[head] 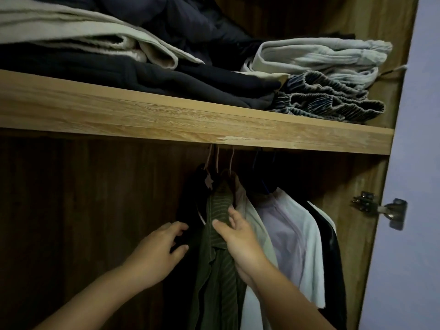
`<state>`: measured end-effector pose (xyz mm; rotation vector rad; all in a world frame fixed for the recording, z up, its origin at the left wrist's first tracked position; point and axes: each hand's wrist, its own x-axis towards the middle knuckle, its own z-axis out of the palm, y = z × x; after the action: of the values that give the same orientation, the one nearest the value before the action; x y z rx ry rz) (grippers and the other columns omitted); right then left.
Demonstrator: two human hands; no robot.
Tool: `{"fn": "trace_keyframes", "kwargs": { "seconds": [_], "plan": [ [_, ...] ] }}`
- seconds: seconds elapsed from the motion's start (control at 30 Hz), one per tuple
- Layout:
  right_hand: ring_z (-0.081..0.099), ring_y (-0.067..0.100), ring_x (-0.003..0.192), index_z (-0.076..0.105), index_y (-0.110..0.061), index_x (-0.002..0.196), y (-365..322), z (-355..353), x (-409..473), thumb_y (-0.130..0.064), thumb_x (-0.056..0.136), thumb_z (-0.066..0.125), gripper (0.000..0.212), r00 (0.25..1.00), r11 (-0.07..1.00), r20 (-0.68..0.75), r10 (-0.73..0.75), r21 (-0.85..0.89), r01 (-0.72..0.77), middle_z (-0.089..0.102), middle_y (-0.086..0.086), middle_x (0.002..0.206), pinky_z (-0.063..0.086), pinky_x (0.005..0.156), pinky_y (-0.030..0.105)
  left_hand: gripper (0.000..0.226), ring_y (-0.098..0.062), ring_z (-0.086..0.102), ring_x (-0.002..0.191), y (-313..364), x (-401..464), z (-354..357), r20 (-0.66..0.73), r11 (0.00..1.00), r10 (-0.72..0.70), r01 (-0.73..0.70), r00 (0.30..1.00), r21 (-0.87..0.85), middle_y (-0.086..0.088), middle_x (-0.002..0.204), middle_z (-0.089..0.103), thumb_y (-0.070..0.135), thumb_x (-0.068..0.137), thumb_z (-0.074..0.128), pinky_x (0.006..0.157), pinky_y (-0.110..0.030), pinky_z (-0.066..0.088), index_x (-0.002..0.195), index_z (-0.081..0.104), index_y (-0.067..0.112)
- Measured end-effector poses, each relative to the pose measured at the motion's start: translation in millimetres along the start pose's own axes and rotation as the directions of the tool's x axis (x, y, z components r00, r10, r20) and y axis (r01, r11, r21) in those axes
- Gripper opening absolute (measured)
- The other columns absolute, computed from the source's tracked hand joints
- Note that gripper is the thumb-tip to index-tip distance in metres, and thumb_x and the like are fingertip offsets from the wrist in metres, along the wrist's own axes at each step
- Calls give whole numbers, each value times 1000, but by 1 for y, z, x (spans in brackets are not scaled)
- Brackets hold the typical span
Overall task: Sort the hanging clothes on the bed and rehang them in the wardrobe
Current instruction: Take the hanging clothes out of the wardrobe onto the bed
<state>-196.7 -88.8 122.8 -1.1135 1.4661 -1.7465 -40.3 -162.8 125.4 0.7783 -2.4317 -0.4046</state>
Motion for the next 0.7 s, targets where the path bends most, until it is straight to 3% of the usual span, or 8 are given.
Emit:
{"fn": "trace_keyframes", "kwargs": {
  "seconds": [0.07, 0.13, 0.23, 0.3, 0.43, 0.7],
  "plan": [
    [56, 21, 116, 33, -25, 143, -1, 12, 10, -17, 77, 69, 75, 999, 997, 10, 33, -67, -32, 55, 0, 131, 46, 101, 42, 43, 2, 52, 103, -4, 2, -1, -48, 999, -2, 0, 999, -32, 13, 125, 46, 29, 93, 51, 78, -6, 41, 134, 38, 30],
    [62, 25, 102, 45, -20, 131, -1, 19, 18, 0, 76, 64, 62, 998, 996, 26, 53, -74, -51, 63, 6, 111, 53, 88, 39, 42, 3, 53, 99, -7, 1, -3, -89, 999, -3, -2, 996, -49, 16, 120, 45, 27, 93, 52, 74, -3, 40, 133, 40, 29],
    [62, 22, 81, 47, -12, 131, -3, 23, 22, 20, 77, 46, 63, 998, 995, 14, 56, 77, -57, 62, 8, 91, 53, 65, 31, 40, 5, 52, 96, -14, -1, -7, -120, 998, -5, -2, 993, -57, 17, 119, 45, 26, 93, 52, 72, -1, 39, 131, 40, 31],
    [59, 18, 69, 54, -7, 118, -9, 23, 19, 27, 75, 36, 58, 1000, 976, 20, 18, 218, -22, 59, 7, 79, 49, 56, 26, 39, 6, 52, 94, -19, -2, -11, -134, 998, -16, 6, 991, -70, 17, 118, 45, 25, 93, 52, 71, -2, 40, 130, 40, 32],
    [56, 18, 54, 57, -5, 89, -26, 19, 12, 31, 69, 26, 52, 998, 904, 42, -48, 426, 26, 55, 9, 65, 49, 48, 24, 39, 7, 53, 91, -22, -1, -14, -169, 996, -29, 15, 985, -83, 15, 117, 47, 23, 93, 53, 71, -4, 41, 129, 43, 29],
    [57, 21, 43, 54, -1, 80, -54, -2, 5, 28, 64, 18, 49, 998, 808, 12, -69, 587, 49, 55, 11, 54, 49, 42, 22, 36, 4, 54, 88, -17, 9, -12, -217, 992, 11, -38, 976, -121, 10, 111, 51, 17, 91, 55, 74, -7, 41, 126, 49, 22]
  ]
}}
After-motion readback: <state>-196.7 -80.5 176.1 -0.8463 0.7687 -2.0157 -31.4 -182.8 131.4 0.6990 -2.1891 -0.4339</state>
